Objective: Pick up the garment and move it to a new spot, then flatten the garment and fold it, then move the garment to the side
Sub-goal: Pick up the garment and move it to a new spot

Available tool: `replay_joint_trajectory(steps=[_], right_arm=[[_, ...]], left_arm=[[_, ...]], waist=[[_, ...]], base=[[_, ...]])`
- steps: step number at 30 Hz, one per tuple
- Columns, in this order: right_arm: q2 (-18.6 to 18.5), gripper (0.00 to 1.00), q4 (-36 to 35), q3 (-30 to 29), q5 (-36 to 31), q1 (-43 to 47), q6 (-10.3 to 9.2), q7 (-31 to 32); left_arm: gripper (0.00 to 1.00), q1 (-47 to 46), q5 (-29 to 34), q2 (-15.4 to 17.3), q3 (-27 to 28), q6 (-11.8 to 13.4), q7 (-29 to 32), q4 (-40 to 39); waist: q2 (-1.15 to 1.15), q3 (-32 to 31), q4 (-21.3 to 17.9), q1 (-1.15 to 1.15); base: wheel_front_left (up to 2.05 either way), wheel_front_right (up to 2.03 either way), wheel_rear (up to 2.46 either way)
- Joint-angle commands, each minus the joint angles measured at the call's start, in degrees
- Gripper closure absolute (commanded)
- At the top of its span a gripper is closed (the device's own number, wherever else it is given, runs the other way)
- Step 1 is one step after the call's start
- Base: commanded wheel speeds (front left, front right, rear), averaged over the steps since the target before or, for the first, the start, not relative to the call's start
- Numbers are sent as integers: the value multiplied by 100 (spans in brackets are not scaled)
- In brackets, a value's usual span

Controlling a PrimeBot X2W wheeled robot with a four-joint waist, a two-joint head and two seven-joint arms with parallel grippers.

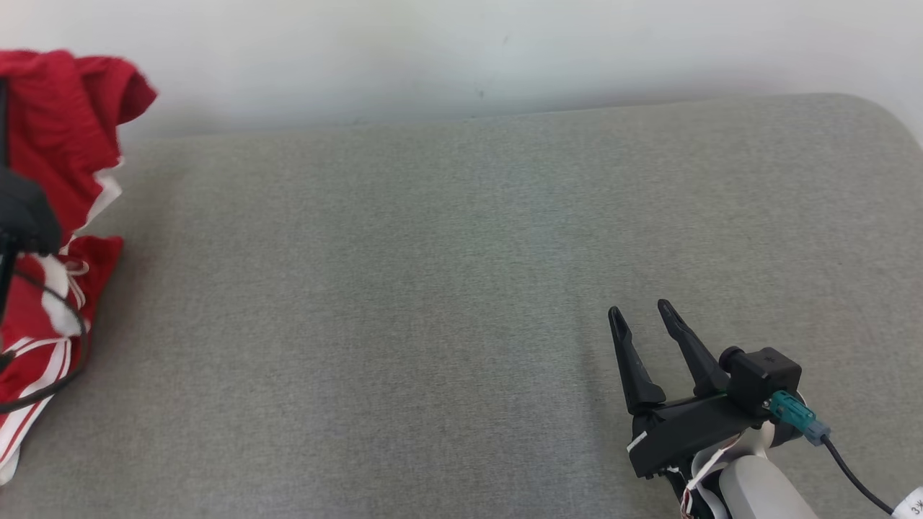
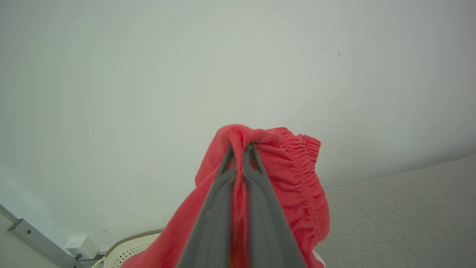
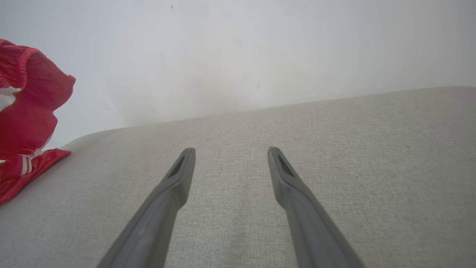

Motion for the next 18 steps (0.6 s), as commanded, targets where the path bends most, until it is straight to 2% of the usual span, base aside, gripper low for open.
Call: replay_joint_trajectory(steps=[1,11,18], right_arm=[[23,0,30,-11,11,65,3,-48],[75,0,145,-104,34,126,3,-156],[105,0,172,-222,21,132,3,-199]], left_arm=[[100,-42,10,-46,-73,-44,47,-262],[100,388,-80,-320,-416,-138,546,-1762],[100,944,-195,-637,-773,-129,1101,-3025]], waist=[[0,-89,-141,0],[0,-207,-616,0],[0,-175,-954,0]], base=[[0,0,0],[0,0,0],[0,0,0]])
